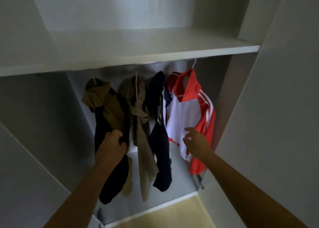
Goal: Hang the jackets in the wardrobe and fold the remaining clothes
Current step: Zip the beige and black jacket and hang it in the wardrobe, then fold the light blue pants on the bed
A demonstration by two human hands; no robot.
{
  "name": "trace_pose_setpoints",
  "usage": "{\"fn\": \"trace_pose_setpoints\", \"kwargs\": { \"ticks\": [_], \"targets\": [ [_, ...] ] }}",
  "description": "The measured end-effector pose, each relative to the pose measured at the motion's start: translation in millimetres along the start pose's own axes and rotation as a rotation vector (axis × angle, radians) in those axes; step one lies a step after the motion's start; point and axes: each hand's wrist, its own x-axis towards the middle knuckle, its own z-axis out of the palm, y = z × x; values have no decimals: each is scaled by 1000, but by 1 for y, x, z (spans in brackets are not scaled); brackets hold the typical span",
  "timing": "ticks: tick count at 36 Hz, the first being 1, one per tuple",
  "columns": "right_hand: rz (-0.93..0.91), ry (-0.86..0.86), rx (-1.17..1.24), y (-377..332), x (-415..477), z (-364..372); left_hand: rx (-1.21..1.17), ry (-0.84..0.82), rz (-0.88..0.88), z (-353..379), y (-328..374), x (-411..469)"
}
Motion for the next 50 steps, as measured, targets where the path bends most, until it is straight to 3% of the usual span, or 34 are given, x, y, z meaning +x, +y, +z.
{"fn": "trace_pose_setpoints", "kwargs": {
  "ticks": [3,14,22,26,32,41,50],
  "targets": [
    [106,64,76,14,-45,-5,-144,-77,87,27,17,-25],
    [515,272,379,63,-226,-9,-425,-619,330,126,68,-146],
    [705,689,597,104,-361,-33,-373,-835,672,159,122,-252],
    [736,817,659,122,-426,-46,-340,-910,805,175,158,-316],
    [790,1036,684,159,-563,-88,-321,-1074,935,206,212,-461],
    [1011,1440,684,199,-795,-122,-243,-1324,1191,240,253,-686],
    [1101,1761,787,244,-935,-132,-161,-1481,1416,294,302,-842]
  ]
}}
